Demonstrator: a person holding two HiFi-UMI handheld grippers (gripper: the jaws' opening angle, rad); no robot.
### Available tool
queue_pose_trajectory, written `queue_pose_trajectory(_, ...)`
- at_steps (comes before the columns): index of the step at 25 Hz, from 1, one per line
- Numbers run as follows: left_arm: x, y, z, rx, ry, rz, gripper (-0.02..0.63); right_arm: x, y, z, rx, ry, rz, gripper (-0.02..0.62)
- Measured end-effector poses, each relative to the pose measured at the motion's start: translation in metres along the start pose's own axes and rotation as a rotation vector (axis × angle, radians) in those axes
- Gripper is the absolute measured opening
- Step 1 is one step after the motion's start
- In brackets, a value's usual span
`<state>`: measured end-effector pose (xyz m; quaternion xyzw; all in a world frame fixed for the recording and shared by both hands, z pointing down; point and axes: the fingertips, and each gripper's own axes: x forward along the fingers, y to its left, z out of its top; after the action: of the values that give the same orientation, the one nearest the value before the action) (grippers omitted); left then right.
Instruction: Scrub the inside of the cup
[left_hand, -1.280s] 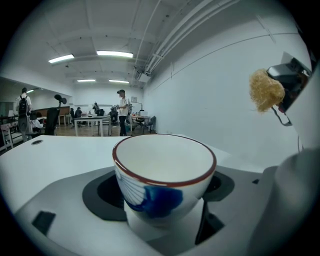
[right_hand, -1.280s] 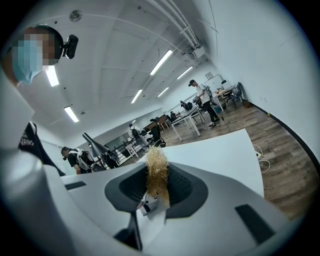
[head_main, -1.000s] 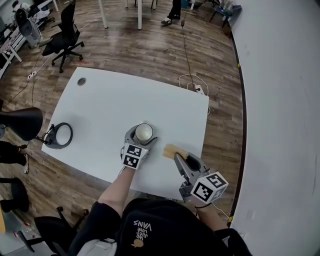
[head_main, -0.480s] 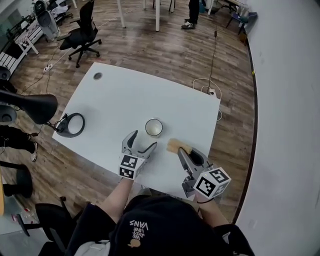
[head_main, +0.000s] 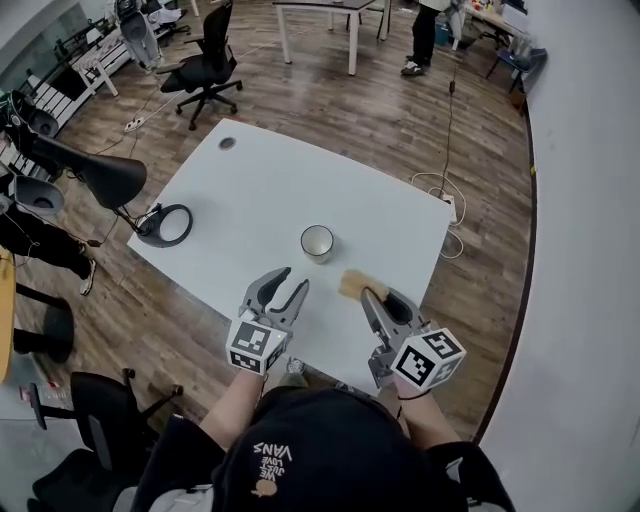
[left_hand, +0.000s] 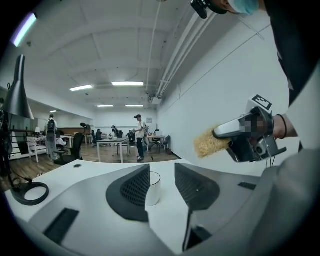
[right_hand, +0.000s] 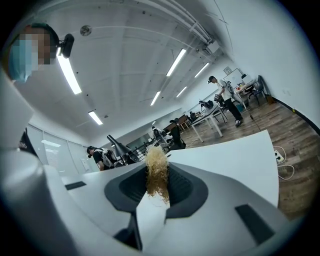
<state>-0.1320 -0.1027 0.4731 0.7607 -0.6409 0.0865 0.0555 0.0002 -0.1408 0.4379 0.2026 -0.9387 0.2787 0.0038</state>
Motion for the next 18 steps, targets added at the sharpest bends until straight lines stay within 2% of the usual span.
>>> queue_pose_trajectory(3, -0.017, -0.013, 0.011, 0.000, -0.024, 0.023, 0.076, -0.010, 0.004, 0.000, -0.014, 0.004, 0.027, 0.092)
queue_pose_trajectory(5, -0.029, -0.022, 0.017, -0.003, -0.038, 0.034, 0.033, -0.017, 0.007, -0.002, -0.024, 0.008, 0.041, 0.092)
queue_pose_trajectory(8, -0.042, -0.035, 0.023, -0.003, -0.053, 0.038, 0.012, -0.027, 0.011, -0.006, -0.031, 0.014, 0.056, 0.092)
queue_pose_trajectory(18, -0.072, -0.064, 0.019, -0.046, -0.046, 0.051, 0.009, -0.052, 0.023, -0.024, -0.044, 0.040, 0.080, 0.091)
